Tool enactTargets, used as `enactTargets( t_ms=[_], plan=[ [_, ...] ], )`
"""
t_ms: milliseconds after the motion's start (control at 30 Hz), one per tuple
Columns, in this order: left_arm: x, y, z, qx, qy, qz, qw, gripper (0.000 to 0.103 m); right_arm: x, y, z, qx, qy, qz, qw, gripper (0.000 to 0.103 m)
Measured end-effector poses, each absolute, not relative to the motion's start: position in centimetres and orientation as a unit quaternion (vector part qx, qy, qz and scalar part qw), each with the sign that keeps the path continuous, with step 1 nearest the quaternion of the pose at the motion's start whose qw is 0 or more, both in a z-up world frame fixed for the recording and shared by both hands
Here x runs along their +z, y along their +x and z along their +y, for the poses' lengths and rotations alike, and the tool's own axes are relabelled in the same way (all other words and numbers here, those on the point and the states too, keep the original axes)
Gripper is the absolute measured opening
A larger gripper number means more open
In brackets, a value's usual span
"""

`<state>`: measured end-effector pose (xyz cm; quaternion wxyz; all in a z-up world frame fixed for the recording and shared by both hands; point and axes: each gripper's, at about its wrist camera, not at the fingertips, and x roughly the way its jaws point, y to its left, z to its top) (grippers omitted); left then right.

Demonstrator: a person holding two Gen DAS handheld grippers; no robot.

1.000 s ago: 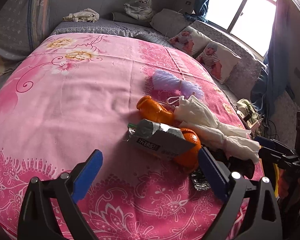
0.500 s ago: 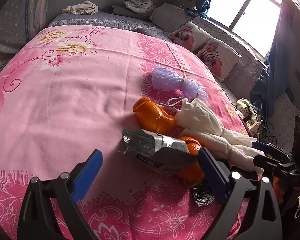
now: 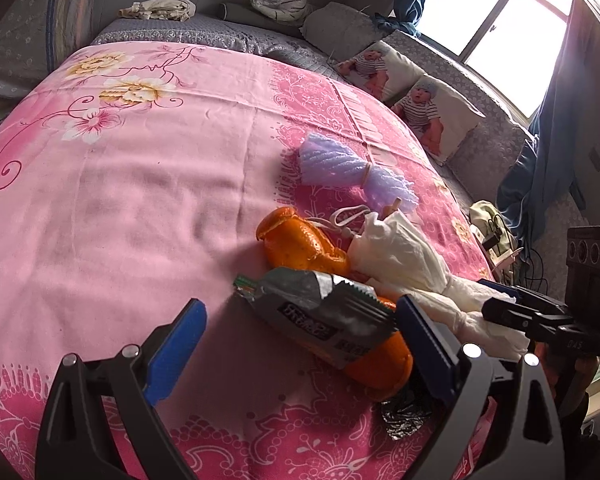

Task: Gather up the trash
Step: 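Move both open tools back over the remaining trash on the bed, then grasp the white tissue with the right tool while the left tool grasps the snack wrapper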

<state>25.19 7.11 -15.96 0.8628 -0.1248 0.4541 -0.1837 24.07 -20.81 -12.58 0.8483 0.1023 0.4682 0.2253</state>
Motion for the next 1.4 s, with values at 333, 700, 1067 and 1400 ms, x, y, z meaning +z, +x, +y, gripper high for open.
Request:
enactTargets(
  t_ms=[333,700,1067,1400],
  plan=[
    [-16.5,26.3,6.5,-0.198,-0.133,0.462,0.855,0.046,-13.3,24.2,-19.8,0.241,0.086,0.48,0.839,0.026],
    [-15.9,26.0,7.5,-0.188,-0.142,0.449,0.862,0.023,-11.6,22.7,-20.7,0.237,0.096,0.452,0.854,0.02],
    [-13.9,23.7,8.8,-0.171,-0.134,0.428,0.877,0.023,-9.4,20.9,-22.1,0.225,0.103,0.426,0.871,0.02],
    [-11.6,21.3,9.5,-0.162,-0.125,0.404,0.891,0.023,-8.4,19.4,-23.1,0.217,0.111,0.412,0.878,0.02]
  ],
)
